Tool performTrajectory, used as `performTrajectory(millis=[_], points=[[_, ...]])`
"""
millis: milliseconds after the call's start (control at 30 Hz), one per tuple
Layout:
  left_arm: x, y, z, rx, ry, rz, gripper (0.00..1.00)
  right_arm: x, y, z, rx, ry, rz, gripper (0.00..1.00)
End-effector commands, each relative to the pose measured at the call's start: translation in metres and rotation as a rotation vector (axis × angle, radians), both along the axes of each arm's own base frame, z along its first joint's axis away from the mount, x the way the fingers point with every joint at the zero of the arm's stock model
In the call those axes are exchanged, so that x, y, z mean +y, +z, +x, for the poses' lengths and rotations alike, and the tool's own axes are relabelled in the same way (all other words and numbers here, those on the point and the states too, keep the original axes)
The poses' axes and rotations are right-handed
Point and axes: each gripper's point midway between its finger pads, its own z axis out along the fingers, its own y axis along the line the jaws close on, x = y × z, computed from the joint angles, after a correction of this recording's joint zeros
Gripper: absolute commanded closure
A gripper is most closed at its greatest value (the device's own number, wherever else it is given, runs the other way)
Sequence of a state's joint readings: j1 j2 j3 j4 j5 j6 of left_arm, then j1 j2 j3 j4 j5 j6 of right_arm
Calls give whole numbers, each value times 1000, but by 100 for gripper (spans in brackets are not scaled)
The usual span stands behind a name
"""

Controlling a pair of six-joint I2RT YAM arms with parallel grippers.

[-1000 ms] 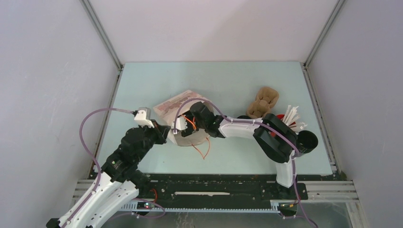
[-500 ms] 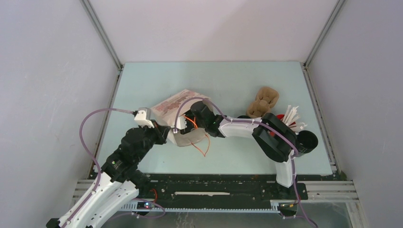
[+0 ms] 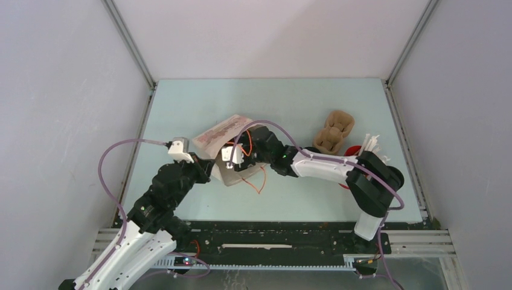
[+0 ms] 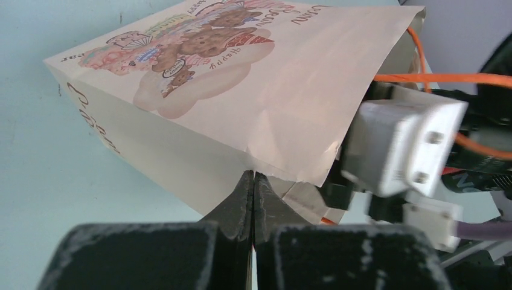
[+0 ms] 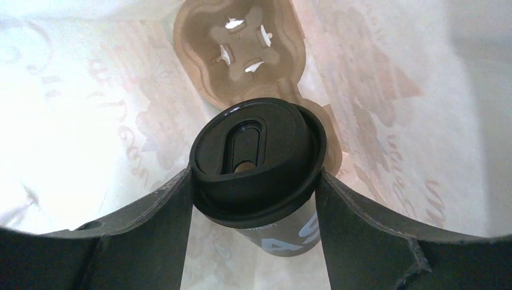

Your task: Pack the takeout coffee

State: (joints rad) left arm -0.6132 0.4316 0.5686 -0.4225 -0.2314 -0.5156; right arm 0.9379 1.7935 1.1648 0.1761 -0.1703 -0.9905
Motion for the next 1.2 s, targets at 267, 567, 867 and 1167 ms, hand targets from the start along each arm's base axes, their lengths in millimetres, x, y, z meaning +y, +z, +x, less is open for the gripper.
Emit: performTrajectory(millis=[267, 567, 867, 1167], points=[[14, 22, 6, 9, 92, 14, 100, -24, 79, -80, 163, 101, 215, 67], [10, 31, 11, 68, 83, 7, 100, -50, 136, -131, 380, 116, 411, 66], [1, 58, 24, 97, 22, -20, 100, -75, 182, -159, 521, 141, 566, 67], [-48, 84, 10, 58, -241, -164, 100, -49, 128, -140, 501, 167, 448, 65]])
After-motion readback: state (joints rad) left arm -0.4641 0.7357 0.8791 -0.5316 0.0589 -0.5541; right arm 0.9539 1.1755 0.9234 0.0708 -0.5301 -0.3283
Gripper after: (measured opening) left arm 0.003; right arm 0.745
